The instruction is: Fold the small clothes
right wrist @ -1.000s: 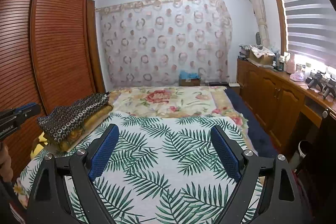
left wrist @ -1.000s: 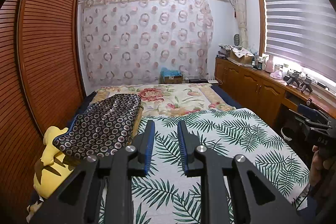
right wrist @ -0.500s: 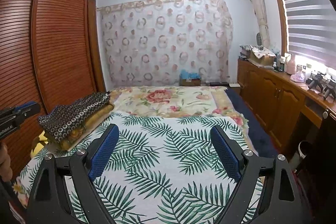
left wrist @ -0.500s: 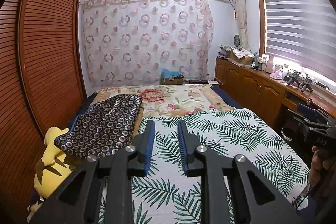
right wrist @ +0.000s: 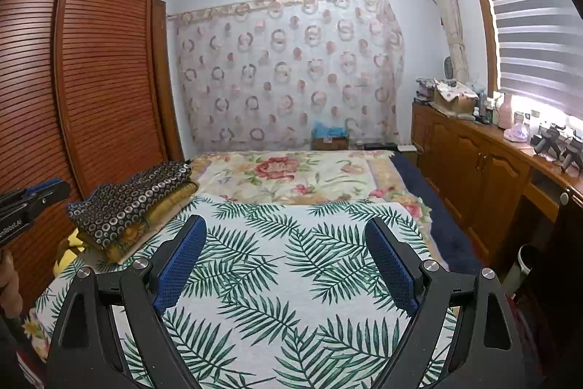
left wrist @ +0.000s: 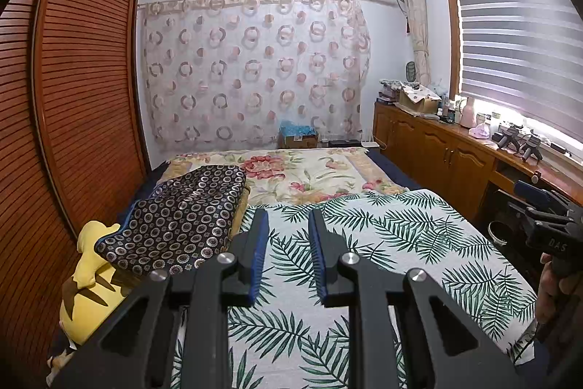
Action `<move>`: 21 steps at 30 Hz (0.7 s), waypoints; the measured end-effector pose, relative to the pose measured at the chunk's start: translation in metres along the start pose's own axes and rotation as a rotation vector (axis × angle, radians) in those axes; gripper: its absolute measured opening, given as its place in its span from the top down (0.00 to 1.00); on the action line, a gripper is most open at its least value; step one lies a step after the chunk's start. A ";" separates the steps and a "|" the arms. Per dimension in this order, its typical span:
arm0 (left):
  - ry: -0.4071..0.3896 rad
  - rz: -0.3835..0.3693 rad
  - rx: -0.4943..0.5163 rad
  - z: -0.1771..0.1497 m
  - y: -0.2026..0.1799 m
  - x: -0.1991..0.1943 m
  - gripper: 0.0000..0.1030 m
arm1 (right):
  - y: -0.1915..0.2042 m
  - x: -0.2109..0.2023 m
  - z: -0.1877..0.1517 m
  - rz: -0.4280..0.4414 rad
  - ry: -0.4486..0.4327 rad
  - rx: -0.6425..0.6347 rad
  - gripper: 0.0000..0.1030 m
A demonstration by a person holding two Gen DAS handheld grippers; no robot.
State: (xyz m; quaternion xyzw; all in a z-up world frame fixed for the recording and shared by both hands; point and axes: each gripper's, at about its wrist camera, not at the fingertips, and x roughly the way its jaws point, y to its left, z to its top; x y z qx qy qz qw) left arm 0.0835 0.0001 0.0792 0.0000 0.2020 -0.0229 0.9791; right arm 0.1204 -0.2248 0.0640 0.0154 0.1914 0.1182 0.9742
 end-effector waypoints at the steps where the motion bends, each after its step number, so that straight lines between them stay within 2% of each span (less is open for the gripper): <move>1: 0.000 0.001 0.000 0.000 0.000 0.000 0.80 | 0.000 0.000 0.000 0.000 0.000 -0.001 0.12; 21: -0.003 0.002 0.000 -0.002 0.002 -0.002 0.80 | 0.000 0.000 0.000 0.001 -0.001 0.001 0.12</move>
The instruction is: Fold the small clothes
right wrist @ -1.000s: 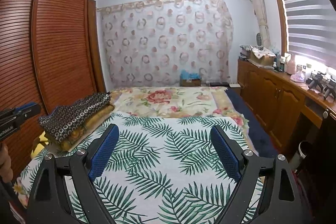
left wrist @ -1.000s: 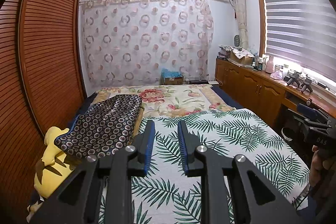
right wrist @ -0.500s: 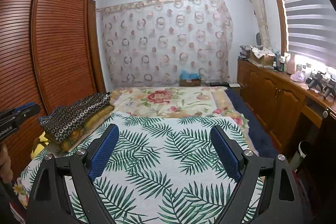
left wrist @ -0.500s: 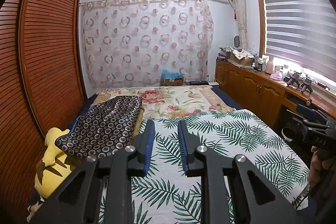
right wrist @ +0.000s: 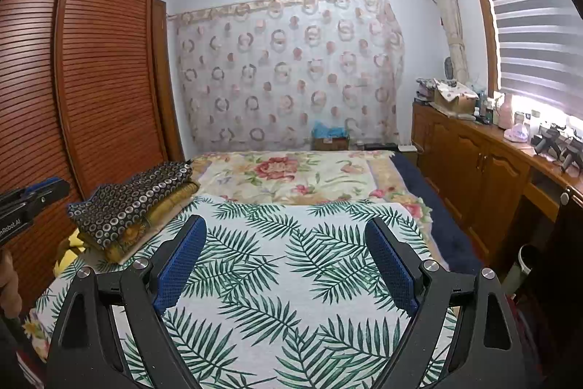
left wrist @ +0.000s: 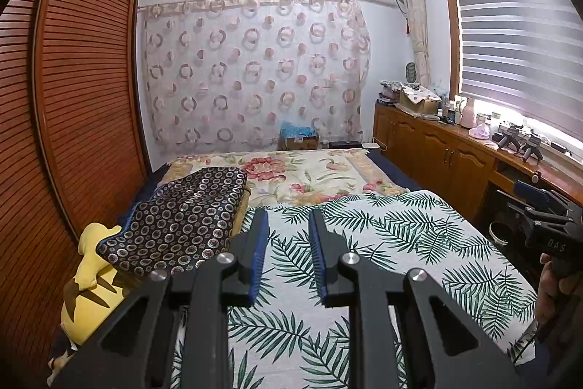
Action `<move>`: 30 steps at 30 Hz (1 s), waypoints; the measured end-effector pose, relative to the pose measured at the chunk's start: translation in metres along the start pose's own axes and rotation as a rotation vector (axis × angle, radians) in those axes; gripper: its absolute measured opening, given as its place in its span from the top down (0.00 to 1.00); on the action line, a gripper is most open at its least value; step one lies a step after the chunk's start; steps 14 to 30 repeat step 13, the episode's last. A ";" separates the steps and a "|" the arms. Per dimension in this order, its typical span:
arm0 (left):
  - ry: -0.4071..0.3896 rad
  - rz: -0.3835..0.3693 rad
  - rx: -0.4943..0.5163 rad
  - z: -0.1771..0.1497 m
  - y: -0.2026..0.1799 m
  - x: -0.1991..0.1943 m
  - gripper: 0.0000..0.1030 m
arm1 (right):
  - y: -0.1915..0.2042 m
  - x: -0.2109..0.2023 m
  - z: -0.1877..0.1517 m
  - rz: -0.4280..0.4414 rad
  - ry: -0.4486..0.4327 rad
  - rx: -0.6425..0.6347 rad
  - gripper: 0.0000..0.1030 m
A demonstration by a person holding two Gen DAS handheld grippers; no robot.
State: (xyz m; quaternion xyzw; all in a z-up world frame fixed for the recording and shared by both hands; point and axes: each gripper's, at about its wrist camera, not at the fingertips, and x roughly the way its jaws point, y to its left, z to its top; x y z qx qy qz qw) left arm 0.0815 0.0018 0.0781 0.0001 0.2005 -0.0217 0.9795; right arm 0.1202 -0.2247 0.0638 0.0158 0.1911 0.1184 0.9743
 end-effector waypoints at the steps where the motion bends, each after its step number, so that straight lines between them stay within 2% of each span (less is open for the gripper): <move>1: 0.000 0.000 -0.001 0.000 0.000 0.000 0.80 | 0.000 0.000 0.000 -0.003 0.000 -0.001 0.12; 30: -0.001 0.000 0.000 0.000 0.000 -0.001 0.80 | 0.000 0.000 0.000 -0.001 0.000 -0.002 0.12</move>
